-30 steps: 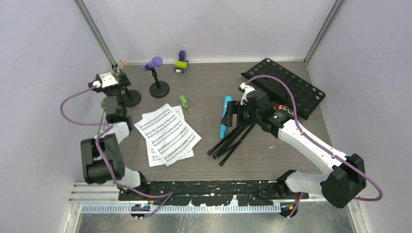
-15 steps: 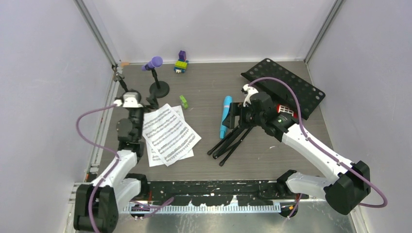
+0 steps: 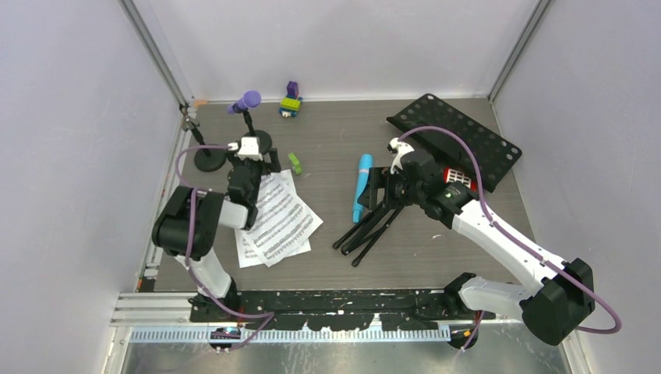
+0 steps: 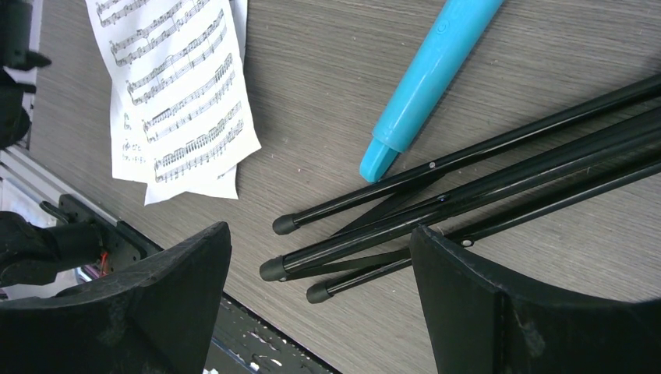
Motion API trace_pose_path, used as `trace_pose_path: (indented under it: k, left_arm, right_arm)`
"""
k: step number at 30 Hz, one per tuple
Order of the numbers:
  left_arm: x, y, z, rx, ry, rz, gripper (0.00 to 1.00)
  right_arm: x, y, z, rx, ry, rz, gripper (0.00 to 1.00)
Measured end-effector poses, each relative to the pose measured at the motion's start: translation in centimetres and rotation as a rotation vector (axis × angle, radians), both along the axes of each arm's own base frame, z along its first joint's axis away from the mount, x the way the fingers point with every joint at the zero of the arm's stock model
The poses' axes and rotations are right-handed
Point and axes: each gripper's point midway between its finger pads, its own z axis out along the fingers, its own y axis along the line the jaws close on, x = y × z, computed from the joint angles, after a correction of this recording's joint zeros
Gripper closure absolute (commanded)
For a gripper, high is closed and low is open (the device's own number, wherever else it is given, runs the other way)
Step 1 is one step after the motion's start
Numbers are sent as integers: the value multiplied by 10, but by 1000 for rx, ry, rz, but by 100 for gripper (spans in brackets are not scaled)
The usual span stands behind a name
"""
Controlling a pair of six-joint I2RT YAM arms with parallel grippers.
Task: Pack up the instrument practice props
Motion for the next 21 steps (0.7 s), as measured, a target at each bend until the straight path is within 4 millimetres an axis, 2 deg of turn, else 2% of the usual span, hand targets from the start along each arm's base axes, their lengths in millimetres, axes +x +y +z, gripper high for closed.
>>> trace_pose_path:
  k: [5, 8, 10, 15, 17, 21]
  left_arm:
    - [34, 5, 36, 25, -122, 53, 4]
    - [45, 17, 49, 17, -168, 84, 12]
    - [51, 28, 46, 15, -171, 108, 19]
    - [66, 51, 23, 22, -131, 146, 28]
    - [72, 55, 17, 12, -123, 150, 32]
    - [85, 55, 18, -17, -138, 135, 39]
  right_arm:
    - [0, 0, 0, -1, -1, 0, 11]
    - [0, -1, 0, -3, -1, -1, 11]
    - [0, -1, 0, -4, -3, 0, 11]
    - [0, -1, -1, -9, -3, 3, 11]
    - [1, -1, -2, -10, -1, 4, 11]
    - [1, 0, -6, -19, 9, 5, 11]
